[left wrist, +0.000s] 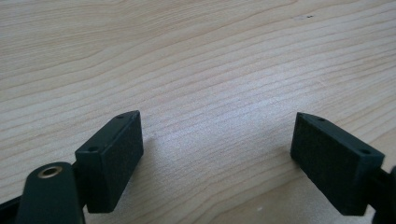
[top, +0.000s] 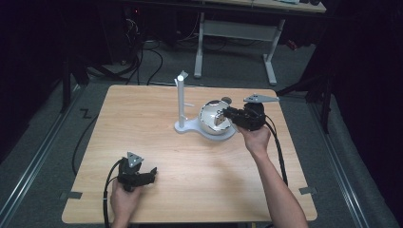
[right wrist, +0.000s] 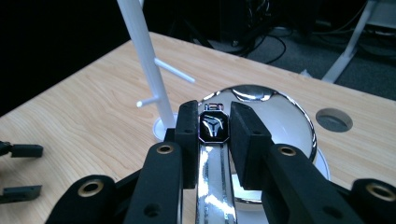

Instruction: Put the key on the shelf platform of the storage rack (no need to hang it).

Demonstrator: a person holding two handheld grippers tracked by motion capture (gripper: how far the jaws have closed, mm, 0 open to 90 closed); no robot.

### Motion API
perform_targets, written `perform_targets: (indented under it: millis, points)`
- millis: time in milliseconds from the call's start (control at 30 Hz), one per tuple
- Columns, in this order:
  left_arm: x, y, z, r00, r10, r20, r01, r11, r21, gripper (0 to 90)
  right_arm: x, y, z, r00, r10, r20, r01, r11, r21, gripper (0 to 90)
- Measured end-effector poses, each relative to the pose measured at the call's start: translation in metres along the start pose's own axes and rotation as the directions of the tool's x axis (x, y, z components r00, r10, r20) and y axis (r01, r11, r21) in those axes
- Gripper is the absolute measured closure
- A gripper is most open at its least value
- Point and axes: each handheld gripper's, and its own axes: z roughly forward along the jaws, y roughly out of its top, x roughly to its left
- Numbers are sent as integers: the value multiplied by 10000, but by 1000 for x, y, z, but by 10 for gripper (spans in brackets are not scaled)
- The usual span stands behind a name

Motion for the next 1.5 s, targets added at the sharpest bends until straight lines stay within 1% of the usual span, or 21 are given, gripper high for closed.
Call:
perform_targets:
  millis: [33, 133, 167, 233, 300, 367, 500, 600, 633, 667, 800, 867, 933, 1033, 1200, 1267, 1367, 1400, 1433, 1467, 1500]
  points:
    - [0, 0, 0, 10000, 5, 1, -5, 10000, -3, 173, -2, -1, 4, 10000, 29, 56, -30, 9999, 107, 746]
    - [0, 0, 0, 10000, 2, 0, -2, 10000, 0, 173, -4, -1, 8, 9999, 94, 47, -94, 9999, 121, 746]
    - [0, 0, 0, 10000, 15, 5, -15, 10000, 4, 173, -7, -2, 13, 9998, 192, 81, -193, 9996, 206, 746]
    - [0, 0, 0, 10000, 9, 5, -9, 10000, 4, 173, -9, -3, 17, 9997, 213, 86, -215, 9993, 290, 746]
    - [0, 0, 0, 10000, 22, 7, -22, 10000, 1, 173, -9, -3, 20, 9996, 278, 109, -282, 9991, 325, 746]
    - [0, 0, 0, 10000, 7, 2, -7, 10000, 0, 173, -13, -4, 27, 9992, 356, 170, -361, 9988, 323, 746]
    - [0, 0, 0, 10000, 2, 8, -2, 10000, 13, 173, -16, -4, 34, 9988, 480, 109, -483, 9983, 326, 746]
    - [-1, 0, 0, 9999, -119, -47, 119, 9999, -3, 173, -18, -4, 35, 9988, 486, 107, -490, 9982, 349, 746]
    - [-1, 0, 0, 9999, -127, -45, 126, 9999, -13, 173, -19, -4, 35, 9988, 471, 102, -475, 9982, 365, 746]
    - [0, 0, 0, 10000, -15, -6, 15, 10000, -34, 173, -23, -5, 35, 9984, 547, 118, -551, 9978, 376, 746]
    - [-1, -1, 0, 10000, -76, -18, 76, 10000, -45, 173, -27, -6, 35, 9977, 679, 45, -681, 9967, 449, 746]
    - [-1, -1, 0, 10000, -81, -21, 81, 10000, -44, 173, -28, -6, 36, 9975, 704, -3, -703, 9961, 530, 746]
    - [-1, -1, 0, 10000, -76, -19, 76, 10000, -45, 173, -27, -8, 39, 9981, 615, 63, -618, 9960, 640, 745]
    - [-1, -1, 0, 10000, -74, -19, 74, 10000, -46, 173, -27, -9, 42, 9977, 670, 62, -673, 9953, 698, 746]
    - [0, 0, 0, 10000, -45, -8, 45, 10000, -39, 174, -27, -12, 51, 9974, 713, 115, -720, 9936, 871, 746]
    - [0, 0, 0, 10000, -24, -2, 24, 10000, -37, 173, -28, -15, 57, 9972, 735, 164, -747, 9923, 986, 746]
    - [0, 0, 0, 10000, 0, -1, 0, 10000, -32, 173, -29, -16, 61, 9969, 778, 140, -788, 9917, 1013, 745]
    - [0, 0, 0, 10000, 11, 5, -11, 10000, -30, 173, -27, -17, 66, 9977, 649, 199, -667, 9912, 1139, 745]
    - [0, 0, 0, 10000, 11, 5, -11, 10000, -30, 173, -27, -17, 66, 9977, 649, 199, -667, 9912, 1139, 745]
    - [0, 0, 0, 10000, 64, 39, -64, 10000, -24, 173, -26, -18, 71, 9980, 553, 303, -588, 9899, 1291, 745]
    - [0, 0, 0, 10000, 64, 39, -64, 10000, -24, 173, -26, -19, 72, 9979, 554, 328, -593, 9894, 1329, 745]
